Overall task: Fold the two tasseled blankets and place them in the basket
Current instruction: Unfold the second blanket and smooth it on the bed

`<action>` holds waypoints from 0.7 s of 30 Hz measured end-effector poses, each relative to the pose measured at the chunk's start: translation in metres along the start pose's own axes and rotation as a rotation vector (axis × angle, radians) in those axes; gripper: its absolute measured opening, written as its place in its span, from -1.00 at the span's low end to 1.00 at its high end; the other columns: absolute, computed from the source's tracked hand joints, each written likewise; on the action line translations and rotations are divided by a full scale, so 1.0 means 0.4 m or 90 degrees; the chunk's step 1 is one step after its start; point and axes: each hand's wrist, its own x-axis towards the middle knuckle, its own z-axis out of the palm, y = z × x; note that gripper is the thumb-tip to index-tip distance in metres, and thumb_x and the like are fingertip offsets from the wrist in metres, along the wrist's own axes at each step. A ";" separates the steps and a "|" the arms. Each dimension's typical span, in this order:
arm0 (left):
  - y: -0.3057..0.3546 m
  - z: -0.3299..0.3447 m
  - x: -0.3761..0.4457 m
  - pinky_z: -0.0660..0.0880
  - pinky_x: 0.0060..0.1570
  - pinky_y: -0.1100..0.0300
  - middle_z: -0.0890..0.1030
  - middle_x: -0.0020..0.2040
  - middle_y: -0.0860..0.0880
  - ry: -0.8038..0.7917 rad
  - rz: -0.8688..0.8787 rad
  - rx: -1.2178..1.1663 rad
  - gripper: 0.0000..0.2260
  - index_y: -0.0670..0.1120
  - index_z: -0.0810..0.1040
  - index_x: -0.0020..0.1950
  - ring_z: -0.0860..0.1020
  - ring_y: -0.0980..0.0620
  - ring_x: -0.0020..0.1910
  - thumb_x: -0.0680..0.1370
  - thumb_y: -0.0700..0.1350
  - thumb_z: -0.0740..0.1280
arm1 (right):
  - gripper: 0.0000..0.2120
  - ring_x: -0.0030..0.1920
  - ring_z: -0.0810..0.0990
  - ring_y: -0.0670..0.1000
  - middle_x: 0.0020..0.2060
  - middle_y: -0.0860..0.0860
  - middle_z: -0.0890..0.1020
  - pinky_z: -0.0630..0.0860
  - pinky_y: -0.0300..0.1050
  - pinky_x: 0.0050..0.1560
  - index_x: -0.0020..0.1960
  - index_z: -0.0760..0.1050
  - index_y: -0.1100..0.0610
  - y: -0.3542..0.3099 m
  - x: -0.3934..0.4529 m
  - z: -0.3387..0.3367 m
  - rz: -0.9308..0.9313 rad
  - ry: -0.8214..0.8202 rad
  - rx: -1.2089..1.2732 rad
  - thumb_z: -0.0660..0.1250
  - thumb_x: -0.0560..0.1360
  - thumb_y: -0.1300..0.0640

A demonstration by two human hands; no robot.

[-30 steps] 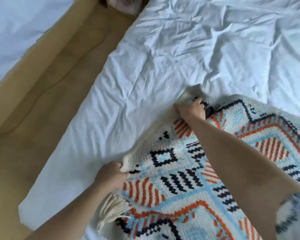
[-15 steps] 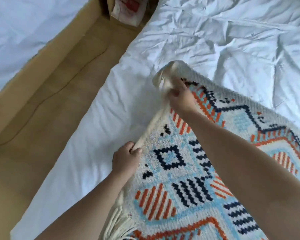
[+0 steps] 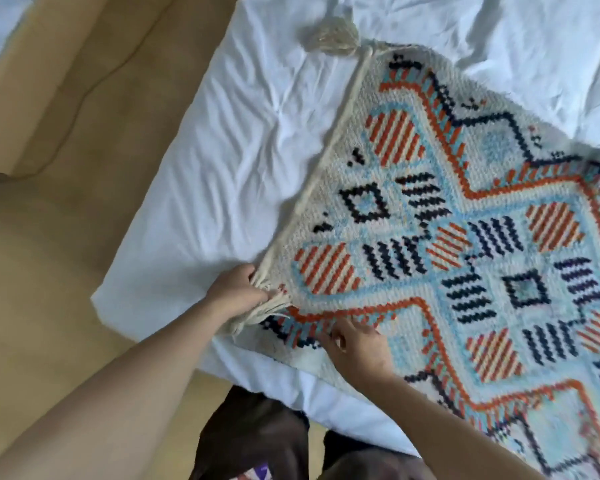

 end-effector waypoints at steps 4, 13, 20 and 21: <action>-0.093 0.046 -0.037 0.46 -0.13 0.21 0.64 0.04 -0.07 0.013 -0.032 0.024 -0.66 -0.02 0.56 0.17 0.59 -0.08 -0.04 0.43 -0.22 0.44 | -0.43 0.24 0.52 0.19 0.26 0.09 0.51 0.53 0.08 0.19 0.37 0.44 0.07 -0.001 -0.107 0.108 0.039 -0.210 -0.174 0.40 0.50 -0.24; -0.177 0.050 -0.064 0.37 -0.15 0.19 0.62 -0.08 -0.09 0.114 -0.040 0.000 -0.93 -0.02 0.56 -0.05 0.61 -0.13 0.02 0.53 -0.19 0.37 | -0.79 0.10 0.58 0.12 0.06 0.04 0.60 0.40 -0.12 -0.18 0.17 0.55 0.09 -0.086 -0.098 0.164 0.038 -0.262 -0.095 0.26 0.57 0.25; -0.151 0.056 -0.124 0.39 -0.22 0.10 0.65 -0.12 -0.13 0.125 -0.028 -0.128 -0.84 -0.08 0.63 -0.03 0.56 -0.15 -0.18 0.45 -0.21 0.31 | -0.73 -0.22 0.64 -0.04 -0.04 0.07 0.73 0.67 -0.12 -0.20 0.17 0.57 0.13 -0.154 0.110 -0.052 0.032 -0.237 -0.012 0.38 0.59 -0.03; -0.132 0.058 -0.135 0.36 -0.27 0.12 0.61 -0.18 -0.07 0.123 -0.010 -0.165 -0.91 -0.03 0.58 -0.10 0.52 -0.11 -0.23 0.43 -0.18 0.34 | -0.68 -0.22 0.65 -0.04 -0.05 0.08 0.71 0.65 -0.15 -0.26 0.19 0.52 0.15 -0.175 0.162 -0.096 0.072 -0.135 0.018 0.34 0.61 -0.09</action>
